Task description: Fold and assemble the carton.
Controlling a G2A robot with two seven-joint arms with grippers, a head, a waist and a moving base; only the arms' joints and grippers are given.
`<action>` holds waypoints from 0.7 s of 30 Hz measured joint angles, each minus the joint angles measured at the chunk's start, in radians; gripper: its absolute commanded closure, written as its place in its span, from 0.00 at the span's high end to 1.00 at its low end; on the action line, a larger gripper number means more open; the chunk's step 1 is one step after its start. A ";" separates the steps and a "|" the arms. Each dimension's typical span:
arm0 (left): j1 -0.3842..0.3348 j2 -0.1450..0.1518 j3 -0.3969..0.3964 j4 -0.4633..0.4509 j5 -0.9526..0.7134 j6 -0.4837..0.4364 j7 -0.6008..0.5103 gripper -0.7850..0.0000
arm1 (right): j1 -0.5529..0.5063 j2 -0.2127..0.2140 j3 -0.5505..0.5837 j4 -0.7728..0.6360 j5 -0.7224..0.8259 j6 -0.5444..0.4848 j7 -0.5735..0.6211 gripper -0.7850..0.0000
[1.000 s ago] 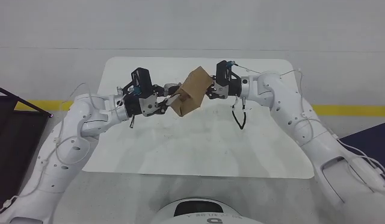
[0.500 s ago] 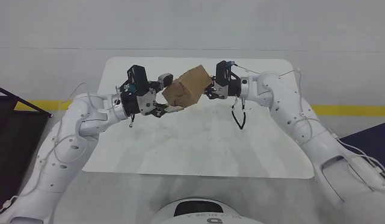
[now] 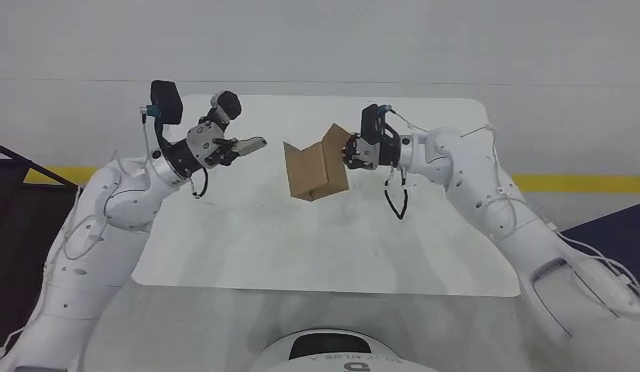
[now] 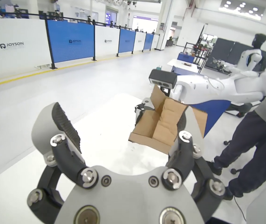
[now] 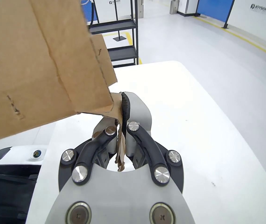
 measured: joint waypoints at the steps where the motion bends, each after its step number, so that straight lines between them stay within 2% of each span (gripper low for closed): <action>1: 0.005 0.000 -0.009 0.003 -0.003 0.008 0.000 1.00 | 0.002 -0.002 -0.016 0.012 0.042 0.000 0.031 0.00; 6: 0.030 0.000 -0.040 0.012 -0.012 0.052 -0.004 1.00 | 0.025 -0.008 -0.124 0.054 0.335 0.000 0.265 0.00; 11: 0.046 -0.001 -0.053 0.012 -0.014 0.049 -0.007 1.00 | 0.006 -0.001 -0.185 0.047 0.567 0.000 0.408 0.00; 21: 0.058 -0.004 -0.071 0.015 -0.011 0.049 -0.019 1.00 | 0.001 0.002 -0.195 0.030 0.594 0.000 0.433 0.00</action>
